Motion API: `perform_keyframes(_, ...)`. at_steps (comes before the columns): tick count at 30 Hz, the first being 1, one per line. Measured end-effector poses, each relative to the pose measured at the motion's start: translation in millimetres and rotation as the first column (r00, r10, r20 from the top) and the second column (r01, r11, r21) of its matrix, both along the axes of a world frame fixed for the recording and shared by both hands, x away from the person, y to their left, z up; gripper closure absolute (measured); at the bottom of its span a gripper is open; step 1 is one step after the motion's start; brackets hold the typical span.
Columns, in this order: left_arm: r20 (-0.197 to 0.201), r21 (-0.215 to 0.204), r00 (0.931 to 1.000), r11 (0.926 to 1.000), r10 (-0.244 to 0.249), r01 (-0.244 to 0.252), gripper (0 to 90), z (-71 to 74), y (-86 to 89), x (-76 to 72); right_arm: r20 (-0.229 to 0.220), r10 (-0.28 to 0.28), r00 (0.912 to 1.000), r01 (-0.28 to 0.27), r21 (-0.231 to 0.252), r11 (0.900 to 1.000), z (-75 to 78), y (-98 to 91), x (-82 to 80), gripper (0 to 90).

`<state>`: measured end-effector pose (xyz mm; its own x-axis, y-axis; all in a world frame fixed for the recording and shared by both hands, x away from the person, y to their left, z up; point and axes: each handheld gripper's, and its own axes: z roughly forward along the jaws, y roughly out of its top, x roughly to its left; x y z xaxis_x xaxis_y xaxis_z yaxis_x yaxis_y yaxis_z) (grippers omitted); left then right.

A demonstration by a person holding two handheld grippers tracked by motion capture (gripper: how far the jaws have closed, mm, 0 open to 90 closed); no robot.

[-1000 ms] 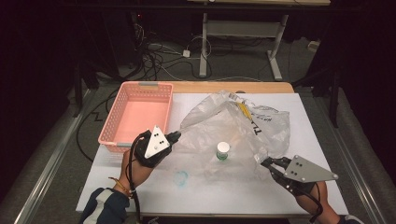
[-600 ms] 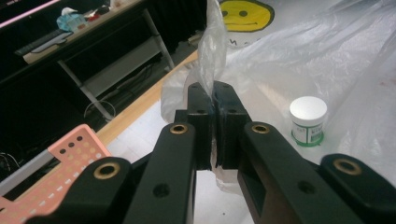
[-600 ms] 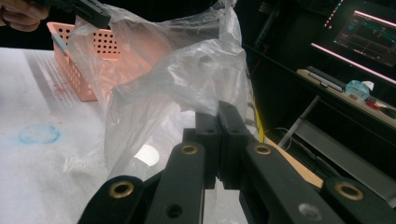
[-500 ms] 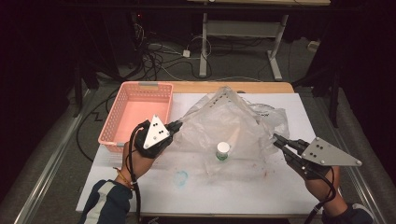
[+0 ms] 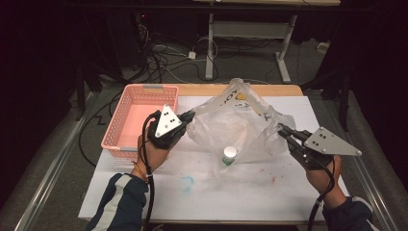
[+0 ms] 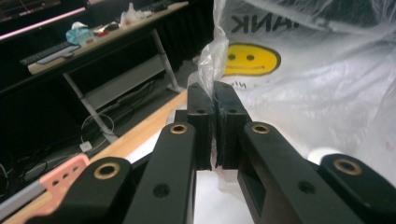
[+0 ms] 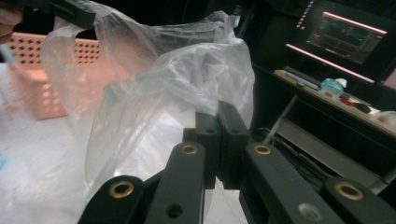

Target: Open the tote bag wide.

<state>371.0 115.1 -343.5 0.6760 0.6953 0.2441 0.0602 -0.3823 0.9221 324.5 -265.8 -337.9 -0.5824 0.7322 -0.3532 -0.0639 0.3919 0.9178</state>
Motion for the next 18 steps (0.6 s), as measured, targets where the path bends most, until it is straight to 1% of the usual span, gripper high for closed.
perform_keyframes(1, 0.006, -0.006, 1.0, 1.0, 0.001, -0.001, 84.4, 2.5, -2.2, 2.8, 0.009, -0.026, 0.9996, 0.026, 0.011, 0.9996, 3.4, -1.7, 6.7, 90.0)
perform_keyframes(3, 0.012, -0.018, 0.9999, 0.9998, 0.001, 0.0, 84.4, 7.0, -4.6, 6.4, 0.008, -0.034, 0.9994, 0.034, 0.021, 0.9992, 4.9, -2.6, 9.3, 90.0)
perform_keyframes(5, 0.02, -0.029, 0.9998, 0.9996, 0.007, -0.007, 84.4, 12.0, -5.1, 9.3, 0.015, -0.061, 0.998, 0.061, 0.038, 0.9974, 9.3, -6.5, 16.3, 90.0)
perform_keyframes(6, 0.018, -0.04, 0.9998, 0.9992, 0.006, -0.005, 84.4, 14.6, -4.6, 10.8, 0.017, -0.073, 0.9972, 0.072, 0.043, 0.9965, 11.0, -8.6, 19.4, 90.0)
perform_keyframes(8, 0.022, -0.052, 0.9997, 0.9986, 0.01, -0.009, 84.4, 19.3, -3.3, 12.8, 0.011, -0.092, 0.9957, 0.091, 0.062, 0.9939, 13.6, -13.0, 23.8, 90.0)
perform_keyframes(11, 0.031, -0.066, 0.9994, 0.9977, 0.015, -0.013, 84.5, 27.0, -0.4, 13.5, 0.018, -0.115, 0.9932, 0.114, 0.083, 0.99, 17.6, -20.3, 26.2, 90.0)
perform_keyframes(14, 0.037, -0.07, 0.9991, 0.9974, 0.021, -0.018, 84.4, 34.6, 1.8, 14.2, 0.027, -0.133, 0.9907, 0.13, 0.097, 0.9868, 23.2, -25.5, 24.5, 90.0)
perform_keyframes(18, 0.041, -0.099, 0.9988, 0.9948, 0.029, -0.025, 84.5, 44.3, 3.2, 16.9, 0.036, -0.141, 0.9894, 0.136, 0.115, 0.984, 32.4, -29.7, 24.6, 90.0)
